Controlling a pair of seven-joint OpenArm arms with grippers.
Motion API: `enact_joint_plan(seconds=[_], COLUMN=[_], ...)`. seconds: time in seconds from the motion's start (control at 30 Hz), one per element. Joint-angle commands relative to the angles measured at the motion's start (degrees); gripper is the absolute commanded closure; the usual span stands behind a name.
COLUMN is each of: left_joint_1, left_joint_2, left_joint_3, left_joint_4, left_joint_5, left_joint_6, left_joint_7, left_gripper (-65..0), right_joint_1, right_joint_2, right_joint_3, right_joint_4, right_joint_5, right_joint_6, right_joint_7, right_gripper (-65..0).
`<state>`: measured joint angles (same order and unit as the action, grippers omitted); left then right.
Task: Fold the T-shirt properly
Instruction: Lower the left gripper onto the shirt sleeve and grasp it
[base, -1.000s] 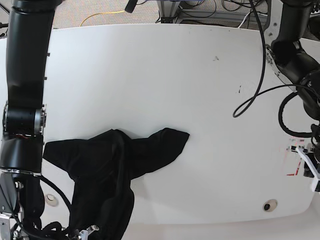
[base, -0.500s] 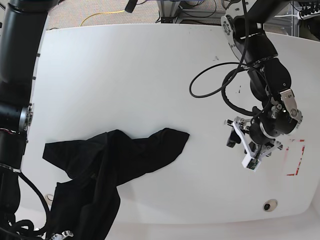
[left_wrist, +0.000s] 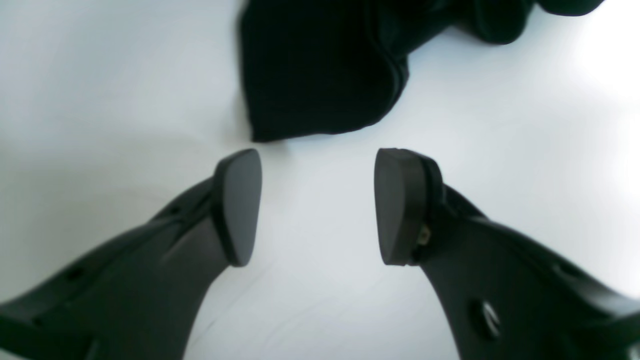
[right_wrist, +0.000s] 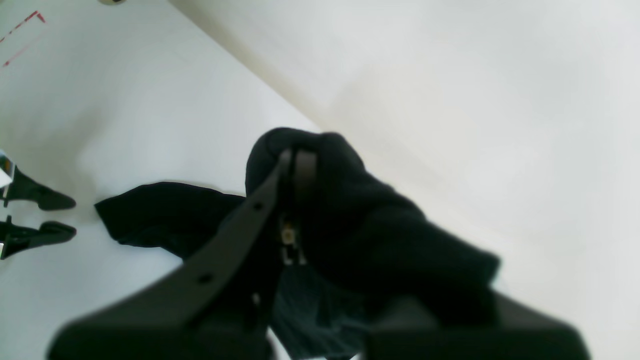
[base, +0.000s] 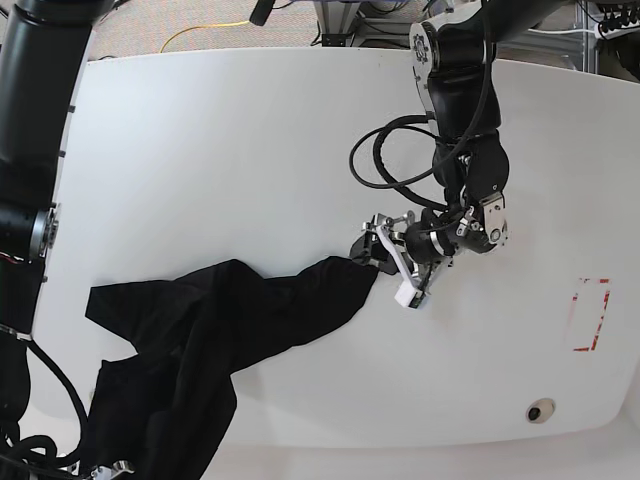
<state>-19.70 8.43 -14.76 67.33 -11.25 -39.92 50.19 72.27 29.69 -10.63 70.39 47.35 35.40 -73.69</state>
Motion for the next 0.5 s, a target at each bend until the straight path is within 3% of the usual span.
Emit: enact_joint_plan(seconds=[0.0, 0.2, 0.47], left_joint_1=[-3.37, -4.78, -4.43], left_joint_2=[0.41, 0.5, 0.23], left_joint_3=[0.13, 0.04, 0.13], left_joint_4=[-4.69, -12.61, -12.52], left_joint_5=[-1.02, -1.02, -0.75], left_joint_6=[-0.08, -0.08, -0.08], left_joint_7=[-4.35, -10.5, -11.91], left_gripper=[-33.9, -33.9, -33.9], right_joint_1=[2.53, 2.53, 2.53], right_joint_2=[0.07, 1.65, 1.91], right_joint_3=[0.48, 0.48, 0.48], right_joint_4=[0.86, 0.86, 0.77], right_joint_5=[1.22, 1.22, 1.22], right_joint_6=[0.08, 0.08, 0.08], right_joint_7=[2.17, 2.26, 2.44], right_gripper=[0.0, 0.0, 0.0])
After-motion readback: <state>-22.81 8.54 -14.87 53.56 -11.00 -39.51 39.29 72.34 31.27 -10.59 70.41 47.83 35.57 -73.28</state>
